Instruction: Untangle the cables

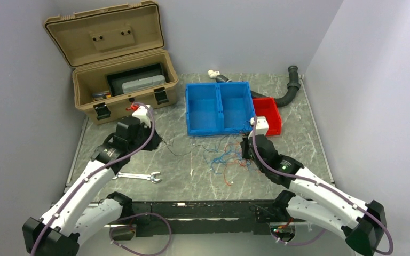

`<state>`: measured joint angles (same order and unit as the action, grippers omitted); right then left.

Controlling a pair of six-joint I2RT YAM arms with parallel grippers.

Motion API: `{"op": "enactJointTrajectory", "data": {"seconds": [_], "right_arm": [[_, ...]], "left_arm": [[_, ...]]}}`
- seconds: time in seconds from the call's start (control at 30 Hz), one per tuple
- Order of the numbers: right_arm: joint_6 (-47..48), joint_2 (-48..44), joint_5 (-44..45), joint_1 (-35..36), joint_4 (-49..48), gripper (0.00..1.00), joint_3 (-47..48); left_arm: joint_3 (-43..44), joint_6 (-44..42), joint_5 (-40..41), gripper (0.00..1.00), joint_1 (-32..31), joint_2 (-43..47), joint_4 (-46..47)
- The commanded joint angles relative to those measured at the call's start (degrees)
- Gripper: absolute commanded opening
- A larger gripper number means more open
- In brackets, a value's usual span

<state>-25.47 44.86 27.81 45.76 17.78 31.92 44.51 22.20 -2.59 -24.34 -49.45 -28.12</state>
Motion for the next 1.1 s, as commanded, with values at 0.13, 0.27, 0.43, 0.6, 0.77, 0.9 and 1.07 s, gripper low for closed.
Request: {"op": "enactJointTrajectory", "data": {"seconds": [0.13,0.27,0.43,0.6,0.77,0.9,1.07], "right_arm": [[5.97,11.58,-11.14,0.00,-0.47,0.00,8.36],[5.94,16.97,-14.41,0.03,-1.37,0.00,9.87],[6.13,21.54,-18.77,0.02,-0.29,0.00,13.23],[5.88,22.92,-21.11,0.03,-0.38,0.00,14.51],[5.53,23.34,-22.79,-0.02,0.15,0.00,16.02],[5.20,23.02,-24.09,-0.03,-0.45,0.00,16.16],[4.73,22.91,-25.05,-0.02,-0.90,0.00,15.88]], "left_arm": [[-2.33,-0.19,-4.12,0.75,0.18,-2.80,3.55],[-5.28,-1.52,-14.47,0.87,0.10,-1.44,12.80],[-7.80,-2.78,-28.82,0.86,-2.39,-2.78,30.00],[-4.99,-11.41,-24.42,0.87,-12.36,-6.25,35.27],[-0.92,-17.45,-22.29,0.86,-17.54,-10.91,35.38],[1.36,-20.12,-19.05,0.85,-19.75,-14.70,35.52],[6.43,-20.38,-15.07,0.64,-20.68,-20.12,33.77]]}}
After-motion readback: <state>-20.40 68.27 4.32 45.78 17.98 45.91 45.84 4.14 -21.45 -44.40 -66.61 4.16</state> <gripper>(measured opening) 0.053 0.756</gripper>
